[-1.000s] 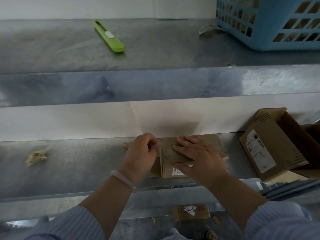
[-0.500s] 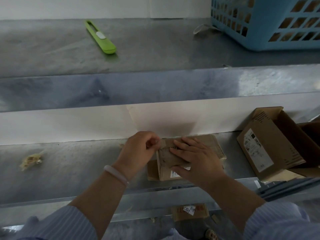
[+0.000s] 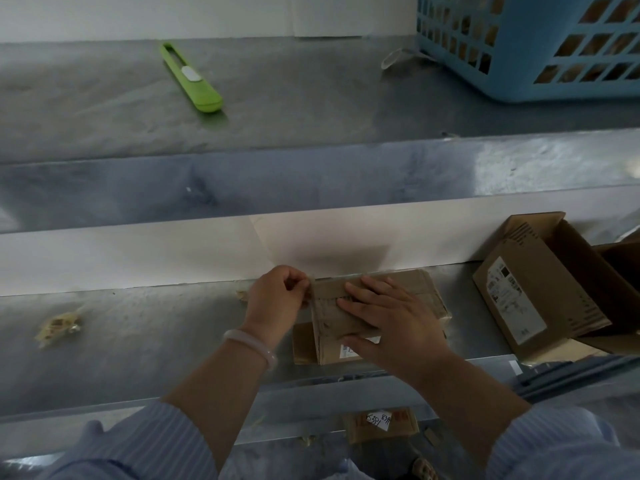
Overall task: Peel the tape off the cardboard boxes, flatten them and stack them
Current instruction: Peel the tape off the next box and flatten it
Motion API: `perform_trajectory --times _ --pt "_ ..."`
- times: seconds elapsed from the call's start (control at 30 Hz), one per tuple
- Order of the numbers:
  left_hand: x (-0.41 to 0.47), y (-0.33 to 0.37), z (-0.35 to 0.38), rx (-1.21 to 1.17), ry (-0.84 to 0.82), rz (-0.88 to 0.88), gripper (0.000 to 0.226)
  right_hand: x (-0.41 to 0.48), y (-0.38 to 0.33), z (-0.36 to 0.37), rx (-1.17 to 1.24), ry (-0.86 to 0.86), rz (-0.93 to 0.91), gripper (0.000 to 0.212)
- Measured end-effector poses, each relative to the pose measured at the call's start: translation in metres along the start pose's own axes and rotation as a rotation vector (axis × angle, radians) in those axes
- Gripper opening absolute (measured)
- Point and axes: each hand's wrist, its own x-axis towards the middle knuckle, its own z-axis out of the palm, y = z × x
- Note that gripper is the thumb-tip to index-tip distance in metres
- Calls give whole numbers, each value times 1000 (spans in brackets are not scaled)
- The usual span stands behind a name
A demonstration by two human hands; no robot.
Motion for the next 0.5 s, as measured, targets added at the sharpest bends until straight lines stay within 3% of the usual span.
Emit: perform_trajectory --times 0.1,0.2,0.27,0.37,0.5 --pt "-7 -3 0 320 42 360 11 0 1 1 8 3 6 53" --pt "-8 -5 0 353 55 448 13 -1 1 1 9 4 4 53" --pt "-7 -7 -1 166 11 270 15 -1 1 0 1 -1 -2 53" --pt "-6 -5 -8 -374 -136 -179 13 -1 1 0 -12 3 -4 53" --pt "-1 -6 -13 -500 -278 -248 8 -2 1 1 8 13 -2 53"
